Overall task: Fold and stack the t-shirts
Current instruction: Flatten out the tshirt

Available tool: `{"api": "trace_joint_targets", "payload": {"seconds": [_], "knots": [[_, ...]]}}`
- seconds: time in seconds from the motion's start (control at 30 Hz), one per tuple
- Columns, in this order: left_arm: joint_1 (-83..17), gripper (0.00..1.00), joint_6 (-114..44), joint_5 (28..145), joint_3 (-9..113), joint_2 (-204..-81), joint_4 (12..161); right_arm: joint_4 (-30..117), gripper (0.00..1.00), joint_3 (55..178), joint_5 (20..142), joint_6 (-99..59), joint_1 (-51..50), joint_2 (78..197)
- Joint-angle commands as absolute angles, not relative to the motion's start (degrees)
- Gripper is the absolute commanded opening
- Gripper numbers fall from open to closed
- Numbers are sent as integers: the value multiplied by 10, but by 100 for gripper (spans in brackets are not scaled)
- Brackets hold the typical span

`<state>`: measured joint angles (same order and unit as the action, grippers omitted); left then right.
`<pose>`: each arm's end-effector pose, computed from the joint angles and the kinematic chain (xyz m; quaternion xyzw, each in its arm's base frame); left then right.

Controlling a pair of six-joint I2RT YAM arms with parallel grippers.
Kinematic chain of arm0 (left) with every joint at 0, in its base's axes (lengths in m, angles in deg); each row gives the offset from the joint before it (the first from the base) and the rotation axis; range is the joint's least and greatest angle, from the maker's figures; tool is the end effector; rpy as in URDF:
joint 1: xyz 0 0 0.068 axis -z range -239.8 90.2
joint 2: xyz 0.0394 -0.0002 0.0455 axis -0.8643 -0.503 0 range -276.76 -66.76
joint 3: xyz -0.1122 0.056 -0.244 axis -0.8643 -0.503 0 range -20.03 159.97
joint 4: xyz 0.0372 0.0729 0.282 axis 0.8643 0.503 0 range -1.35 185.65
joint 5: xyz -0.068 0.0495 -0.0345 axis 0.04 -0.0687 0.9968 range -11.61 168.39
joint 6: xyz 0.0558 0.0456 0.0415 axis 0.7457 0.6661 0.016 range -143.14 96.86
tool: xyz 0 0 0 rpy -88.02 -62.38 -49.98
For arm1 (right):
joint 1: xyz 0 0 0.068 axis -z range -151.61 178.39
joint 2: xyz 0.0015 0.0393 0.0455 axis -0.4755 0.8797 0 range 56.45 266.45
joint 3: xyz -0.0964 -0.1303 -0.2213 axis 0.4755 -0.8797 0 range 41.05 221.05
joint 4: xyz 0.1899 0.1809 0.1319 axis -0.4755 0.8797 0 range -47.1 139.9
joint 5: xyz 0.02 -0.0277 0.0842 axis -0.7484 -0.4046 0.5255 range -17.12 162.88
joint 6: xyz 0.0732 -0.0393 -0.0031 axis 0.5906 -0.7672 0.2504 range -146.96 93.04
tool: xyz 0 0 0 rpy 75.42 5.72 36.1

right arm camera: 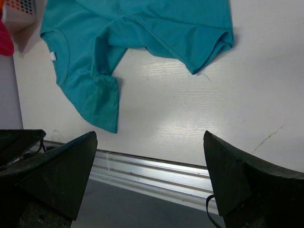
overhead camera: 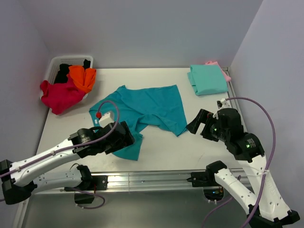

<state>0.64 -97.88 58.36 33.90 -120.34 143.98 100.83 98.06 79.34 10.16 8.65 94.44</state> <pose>0.1316 -0.1814 0.2725 -0.1688 0.9253 -0.2107 0.2663 0.1560 0.0647 0.3328 0.1121 0.8941 0.2497 0.3544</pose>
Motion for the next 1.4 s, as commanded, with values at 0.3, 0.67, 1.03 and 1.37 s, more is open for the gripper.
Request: {"api": "trace_joint_targets", "payload": {"seconds": [0.3,0.67,1.03,1.37], "knots": [[216,96,-1199,554,339,-1338,1474,1023,100,998,758,58,84,959],[254,97,-1171,515,321,-1413,1432,992,100,998,786,25,84,999],[127,94,-831,551,258,-1397,1258,980,100,987,804,27,84,993],[1,95,-691,641,236,-1462,1184,1003,100,991,768,24,84,974]]}}
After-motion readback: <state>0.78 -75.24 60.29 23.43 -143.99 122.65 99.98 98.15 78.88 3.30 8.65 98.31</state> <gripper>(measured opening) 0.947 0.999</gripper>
